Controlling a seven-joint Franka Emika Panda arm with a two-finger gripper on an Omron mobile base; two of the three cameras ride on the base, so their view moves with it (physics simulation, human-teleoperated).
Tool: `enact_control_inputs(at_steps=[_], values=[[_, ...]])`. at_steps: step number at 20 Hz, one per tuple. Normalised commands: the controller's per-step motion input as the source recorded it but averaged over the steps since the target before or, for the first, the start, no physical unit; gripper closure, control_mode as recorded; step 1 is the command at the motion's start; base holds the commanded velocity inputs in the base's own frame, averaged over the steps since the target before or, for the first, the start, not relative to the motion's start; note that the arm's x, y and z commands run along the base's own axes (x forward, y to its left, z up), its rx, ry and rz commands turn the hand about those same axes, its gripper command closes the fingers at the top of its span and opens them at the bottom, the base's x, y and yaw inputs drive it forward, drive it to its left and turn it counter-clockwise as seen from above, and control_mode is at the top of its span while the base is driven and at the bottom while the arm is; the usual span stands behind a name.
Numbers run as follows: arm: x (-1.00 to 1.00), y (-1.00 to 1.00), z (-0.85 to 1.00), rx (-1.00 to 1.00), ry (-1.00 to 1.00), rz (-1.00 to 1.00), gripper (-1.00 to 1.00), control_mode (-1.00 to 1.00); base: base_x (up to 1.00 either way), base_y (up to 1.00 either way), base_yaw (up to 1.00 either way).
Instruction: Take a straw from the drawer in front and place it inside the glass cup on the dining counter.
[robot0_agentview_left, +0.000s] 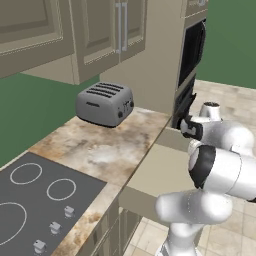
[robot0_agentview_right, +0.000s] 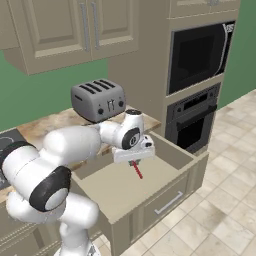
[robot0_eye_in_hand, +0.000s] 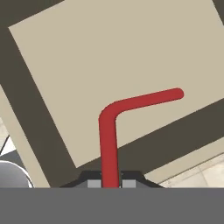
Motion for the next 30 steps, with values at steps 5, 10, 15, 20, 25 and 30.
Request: enact_control_inputs(at_steps=[5,10,15,20,25,30], values=[[-0.31,0.0,1.0,-0.09,-0.04,-0.01,1.0,-1.0,0.0,0.0,0.0],[-0.51,0.0,0.85,-0.02,-0.1,-0.03,1.0,-1.0,0.0,0.0,0.0],[-0.37,0.04,0.57,-0.02,-0.14,-0.05,1.0,-1.0,0.0,0.0,0.0],[-0.39,0.12,0.0,0.0,-0.05,0.01,1.0,-1.0,0.0,0.0,0.0],[-0.05,0.06,0.0,0.0,-0.02,0.01,1.0,1.0,-0.21,0.14,0.02],[0.0,0.0,0.0,0.0,0.0,0.0,1.0,1.0,-0.71,0.03,-0.16]])
